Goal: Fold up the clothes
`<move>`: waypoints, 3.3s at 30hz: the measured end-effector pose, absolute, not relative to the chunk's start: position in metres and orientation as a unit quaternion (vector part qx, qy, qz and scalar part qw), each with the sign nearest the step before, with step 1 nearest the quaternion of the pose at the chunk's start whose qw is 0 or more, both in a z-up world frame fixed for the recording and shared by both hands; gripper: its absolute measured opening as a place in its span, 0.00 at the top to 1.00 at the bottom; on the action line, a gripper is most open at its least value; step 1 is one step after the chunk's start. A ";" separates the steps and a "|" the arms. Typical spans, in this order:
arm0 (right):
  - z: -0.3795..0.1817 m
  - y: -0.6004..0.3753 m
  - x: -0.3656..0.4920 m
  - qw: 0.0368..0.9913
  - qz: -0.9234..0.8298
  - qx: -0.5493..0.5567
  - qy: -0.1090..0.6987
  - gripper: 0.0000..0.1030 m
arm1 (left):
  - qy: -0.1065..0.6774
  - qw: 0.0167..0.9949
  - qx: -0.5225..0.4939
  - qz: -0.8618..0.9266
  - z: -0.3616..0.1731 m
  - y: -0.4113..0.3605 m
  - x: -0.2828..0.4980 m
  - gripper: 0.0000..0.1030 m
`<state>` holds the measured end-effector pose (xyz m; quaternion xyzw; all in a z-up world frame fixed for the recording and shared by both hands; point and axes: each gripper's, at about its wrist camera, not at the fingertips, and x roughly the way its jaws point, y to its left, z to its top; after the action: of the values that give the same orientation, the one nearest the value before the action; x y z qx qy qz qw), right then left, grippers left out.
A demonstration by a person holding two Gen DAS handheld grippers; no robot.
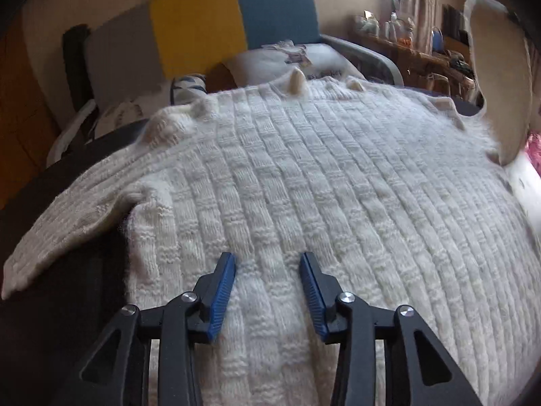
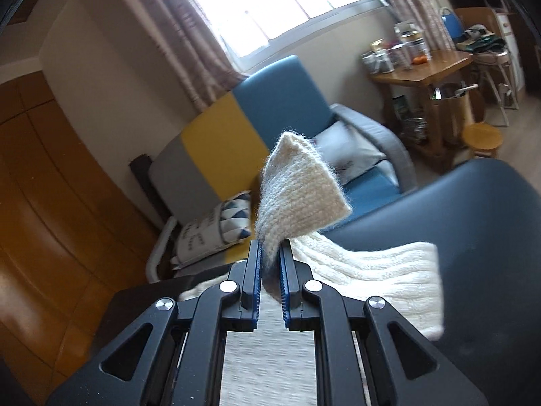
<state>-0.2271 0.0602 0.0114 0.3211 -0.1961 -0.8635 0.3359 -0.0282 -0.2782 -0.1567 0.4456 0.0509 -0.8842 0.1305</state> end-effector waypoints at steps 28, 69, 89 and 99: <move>0.067 0.004 -0.246 0.363 -0.860 0.296 -0.202 0.90 | 0.100 -0.043 0.440 -0.891 -0.168 -0.187 -0.190 0.75; -0.126 -0.248 -0.198 0.464 -0.705 0.523 -0.122 0.75 | 0.250 0.004 0.387 -0.888 -0.144 -0.386 -0.058 0.71; -0.188 -0.024 -0.116 0.414 -0.715 0.534 -0.179 0.58 | 0.435 0.005 0.347 -0.831 -0.169 -0.386 -0.021 0.68; -0.187 -0.015 -0.099 0.412 -0.750 0.504 -0.117 0.74 | 0.480 0.096 0.335 -0.805 -0.172 -0.386 -0.050 0.95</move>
<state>-0.0994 -0.0146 -0.1872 0.5038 -0.1169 -0.7499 0.4125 -0.0503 -0.3857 -0.1721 0.3350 0.4799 -0.8051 0.0960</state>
